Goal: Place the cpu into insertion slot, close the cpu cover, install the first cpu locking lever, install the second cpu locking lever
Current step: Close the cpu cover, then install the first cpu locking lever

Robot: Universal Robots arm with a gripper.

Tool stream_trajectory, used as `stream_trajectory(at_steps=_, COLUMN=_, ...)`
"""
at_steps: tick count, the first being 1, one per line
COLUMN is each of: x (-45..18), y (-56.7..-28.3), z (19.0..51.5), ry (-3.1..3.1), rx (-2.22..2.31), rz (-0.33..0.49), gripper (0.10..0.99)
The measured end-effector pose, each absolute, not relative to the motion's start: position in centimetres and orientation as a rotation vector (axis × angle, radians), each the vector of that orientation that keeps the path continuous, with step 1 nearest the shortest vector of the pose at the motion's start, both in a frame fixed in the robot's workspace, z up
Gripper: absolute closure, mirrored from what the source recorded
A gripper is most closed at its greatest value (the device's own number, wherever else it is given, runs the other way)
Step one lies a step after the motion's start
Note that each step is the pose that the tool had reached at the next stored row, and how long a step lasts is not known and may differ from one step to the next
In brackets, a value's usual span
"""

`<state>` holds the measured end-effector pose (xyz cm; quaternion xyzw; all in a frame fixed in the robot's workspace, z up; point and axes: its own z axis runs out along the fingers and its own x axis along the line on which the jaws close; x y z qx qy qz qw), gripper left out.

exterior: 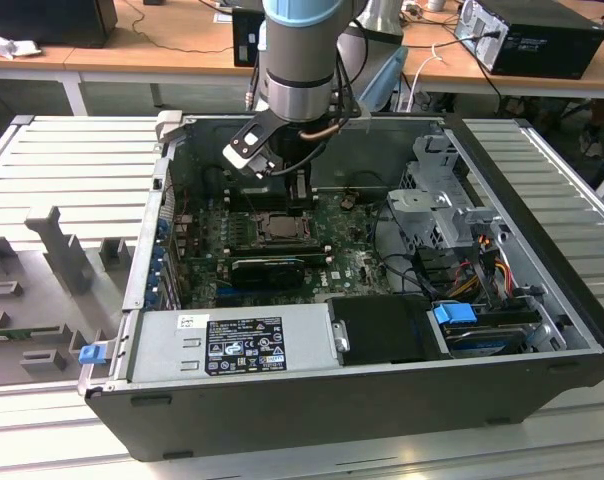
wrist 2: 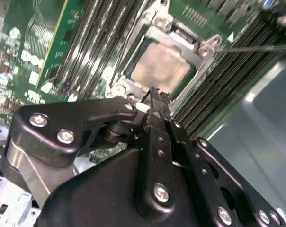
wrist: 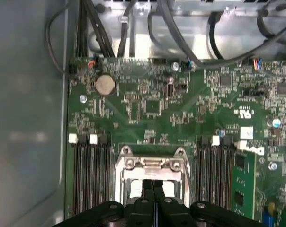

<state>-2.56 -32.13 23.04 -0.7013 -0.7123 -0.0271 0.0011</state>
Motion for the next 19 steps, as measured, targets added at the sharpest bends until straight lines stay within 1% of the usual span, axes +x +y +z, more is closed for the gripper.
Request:
stream_trajectory(at_steps=10, x=-4.2, y=-32.1, z=23.0, ry=-2.237, rx=-2.201, rz=-0.085, gripper=0.980)
stream_trajectory(at_steps=19, x=-4.5, y=-32.1, z=23.2, ry=-2.237, rx=-2.202, rz=-0.085, gripper=0.980)
